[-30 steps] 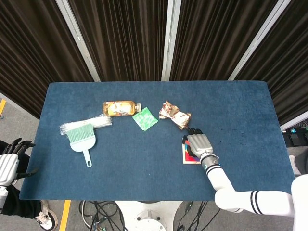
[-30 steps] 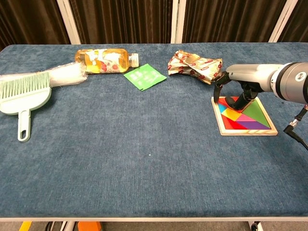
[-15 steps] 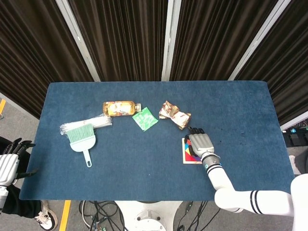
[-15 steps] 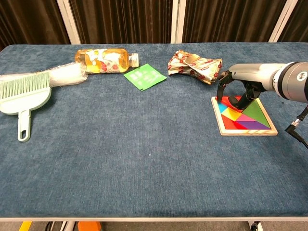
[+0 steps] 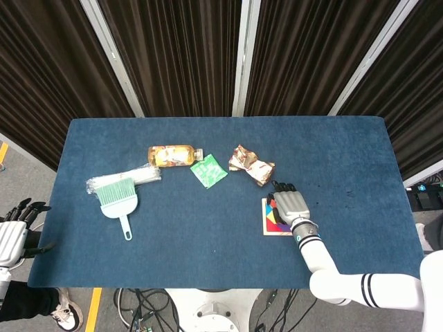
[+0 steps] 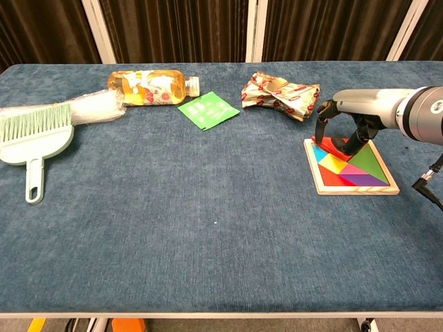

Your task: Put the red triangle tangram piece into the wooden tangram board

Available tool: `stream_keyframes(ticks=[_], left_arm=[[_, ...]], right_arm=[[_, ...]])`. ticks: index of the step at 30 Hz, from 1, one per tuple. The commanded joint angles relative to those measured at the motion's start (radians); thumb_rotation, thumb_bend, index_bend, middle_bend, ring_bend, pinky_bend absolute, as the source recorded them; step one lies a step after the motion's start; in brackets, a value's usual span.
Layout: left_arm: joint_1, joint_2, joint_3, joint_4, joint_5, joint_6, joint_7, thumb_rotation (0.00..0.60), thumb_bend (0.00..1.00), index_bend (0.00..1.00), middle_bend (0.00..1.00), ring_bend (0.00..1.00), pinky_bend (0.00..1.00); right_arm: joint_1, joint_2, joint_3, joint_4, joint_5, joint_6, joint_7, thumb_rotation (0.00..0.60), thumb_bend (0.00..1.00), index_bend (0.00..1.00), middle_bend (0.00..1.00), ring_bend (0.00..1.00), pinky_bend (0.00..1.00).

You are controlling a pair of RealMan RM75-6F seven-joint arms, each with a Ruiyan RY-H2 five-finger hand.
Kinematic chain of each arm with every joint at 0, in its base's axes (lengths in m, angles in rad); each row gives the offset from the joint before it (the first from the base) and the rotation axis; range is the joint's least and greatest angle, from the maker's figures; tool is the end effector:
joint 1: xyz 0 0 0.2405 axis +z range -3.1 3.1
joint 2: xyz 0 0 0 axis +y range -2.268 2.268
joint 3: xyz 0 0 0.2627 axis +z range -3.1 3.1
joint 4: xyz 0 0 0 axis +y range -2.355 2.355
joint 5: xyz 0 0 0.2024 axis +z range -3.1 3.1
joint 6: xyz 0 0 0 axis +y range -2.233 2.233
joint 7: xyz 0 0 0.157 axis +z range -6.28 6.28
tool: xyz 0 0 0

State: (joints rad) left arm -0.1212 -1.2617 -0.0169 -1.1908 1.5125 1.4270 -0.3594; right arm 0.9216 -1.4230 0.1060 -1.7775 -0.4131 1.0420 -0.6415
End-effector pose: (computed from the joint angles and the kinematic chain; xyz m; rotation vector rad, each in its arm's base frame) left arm -0.3773 0.2057 0.1551 -1.3891 -1.0047 -0.9349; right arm -0.1528 -0.3436 -0.0019 1.7695 -1.2302 0.5455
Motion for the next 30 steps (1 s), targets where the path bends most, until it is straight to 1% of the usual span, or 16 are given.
stream_keyframes(ticks=[1, 5, 11, 17, 21, 23, 30], left_arm=[[0.0, 0.001, 0.0, -0.001, 0.0, 0.001, 0.001, 0.6, 0.03, 0.25, 0.17, 0.07, 0.17], [0.0, 0.001, 0.001, -0.002, 0.001, 0.0, 0.001, 0.6, 0.03, 0.25, 0.17, 0.07, 0.17], [-0.002, 0.0, 0.001, -0.004, 0.003, -0.001, 0.005, 0.6, 0.03, 0.25, 0.17, 0.07, 0.17], [0.0, 0.002, 0.002, -0.006, 0.0, -0.003, 0.006, 0.6, 0.03, 0.25, 0.17, 0.07, 0.17], [0.0, 0.003, 0.003, -0.003, -0.001, -0.005, 0.004, 0.6, 0.03, 0.25, 0.17, 0.07, 0.17], [0.0, 0.002, 0.002, -0.001, -0.001, -0.005, 0.001, 0.6, 0.03, 0.25, 0.17, 0.07, 0.17], [0.0, 0.0, 0.001, 0.005, -0.001, -0.004, -0.005, 0.6, 0.03, 0.25, 0.17, 0.07, 0.17]], right_arm=[[-0.007, 0.007, 0.006, -0.01, -0.019, 0.004, 0.016, 0.6, 0.55, 0.36, 0.0, 0.0, 0.0], [-0.017, 0.024, 0.006, -0.017, -0.04, 0.024, 0.021, 0.6, 0.55, 0.36, 0.0, 0.0, 0.0], [-0.029, 0.036, 0.001, -0.005, -0.031, 0.024, 0.024, 0.6, 0.54, 0.35, 0.0, 0.0, 0.0], [-0.02, 0.016, 0.002, 0.025, -0.013, -0.001, 0.015, 0.6, 0.53, 0.34, 0.0, 0.0, 0.0], [-0.012, -0.001, 0.007, 0.047, -0.005, 0.011, 0.0, 0.6, 0.49, 0.33, 0.0, 0.0, 0.0], [-0.01, -0.003, 0.012, 0.052, 0.001, 0.01, 0.0, 0.6, 0.48, 0.32, 0.0, 0.0, 0.0], [-0.012, -0.008, 0.005, 0.054, 0.021, -0.001, -0.009, 0.6, 0.48, 0.32, 0.0, 0.0, 0.0]])
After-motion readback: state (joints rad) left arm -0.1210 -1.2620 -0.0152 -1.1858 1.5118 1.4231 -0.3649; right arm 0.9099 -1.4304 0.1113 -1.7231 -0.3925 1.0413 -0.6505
